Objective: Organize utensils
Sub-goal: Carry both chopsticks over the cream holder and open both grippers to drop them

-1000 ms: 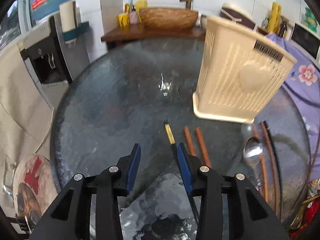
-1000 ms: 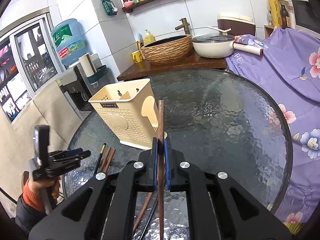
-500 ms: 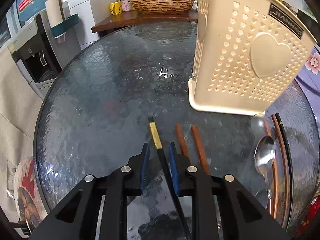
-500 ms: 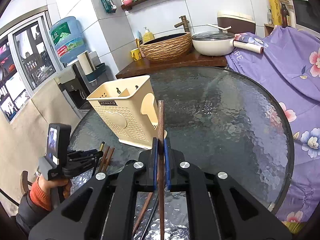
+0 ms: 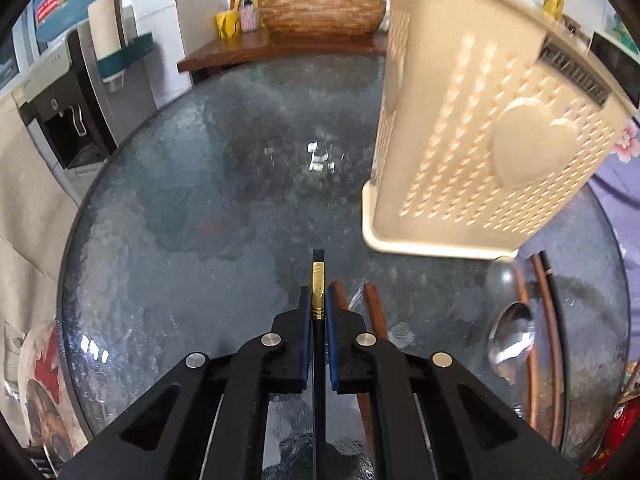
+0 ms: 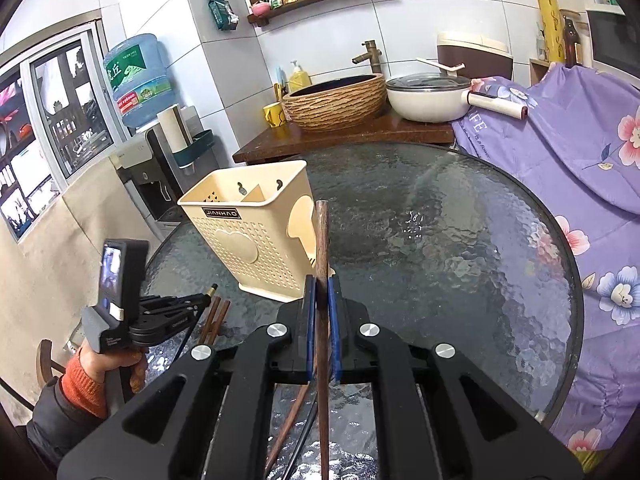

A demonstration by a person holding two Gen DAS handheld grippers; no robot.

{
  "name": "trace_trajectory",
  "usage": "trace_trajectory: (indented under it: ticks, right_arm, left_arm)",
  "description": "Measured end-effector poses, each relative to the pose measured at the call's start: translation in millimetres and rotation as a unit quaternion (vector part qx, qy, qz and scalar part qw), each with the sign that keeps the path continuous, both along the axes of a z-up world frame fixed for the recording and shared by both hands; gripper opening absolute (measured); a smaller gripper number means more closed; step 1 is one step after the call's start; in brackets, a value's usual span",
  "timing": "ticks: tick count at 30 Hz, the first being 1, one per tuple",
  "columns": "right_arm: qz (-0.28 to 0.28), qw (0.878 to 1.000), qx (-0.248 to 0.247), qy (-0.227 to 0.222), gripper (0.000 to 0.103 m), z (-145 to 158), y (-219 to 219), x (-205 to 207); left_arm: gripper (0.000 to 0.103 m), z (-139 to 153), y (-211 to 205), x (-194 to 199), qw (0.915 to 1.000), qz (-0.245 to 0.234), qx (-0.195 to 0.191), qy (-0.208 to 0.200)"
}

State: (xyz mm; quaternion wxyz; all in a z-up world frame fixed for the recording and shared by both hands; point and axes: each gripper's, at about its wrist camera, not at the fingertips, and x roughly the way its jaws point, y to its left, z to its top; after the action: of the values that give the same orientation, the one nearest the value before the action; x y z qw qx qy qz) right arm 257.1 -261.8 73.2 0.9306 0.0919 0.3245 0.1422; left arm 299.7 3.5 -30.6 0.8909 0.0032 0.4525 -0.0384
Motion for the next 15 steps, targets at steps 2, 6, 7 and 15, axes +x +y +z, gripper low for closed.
trace_trajectory:
  ticks: [2,6,7,15]
  right_arm:
    - [0.0,1.0,0.001,-0.004,0.007,1.7,-0.8,-1.6]
    - [0.001,1.0,0.004,-0.018,0.007,8.7,-3.6,-5.5]
    - [0.001,1.0,0.004,-0.022,0.007,10.7,-4.5,-6.7]
    - [0.018,0.998,0.016,-0.061,0.007,36.2,-6.0,-24.8]
  left_arm:
    - [0.007,12.0,0.3,-7.2,0.9998,-0.003,-0.008,-0.016]
    - [0.007,45.3,4.0,-23.8,0.9979,-0.011,-0.03,-0.057]
    - [0.007,51.7,4.8,-26.6,0.9972,-0.013,-0.036,-0.064]
    - [0.007,108.5,12.0,-71.3,0.9868,-0.031,-0.073,-0.141]
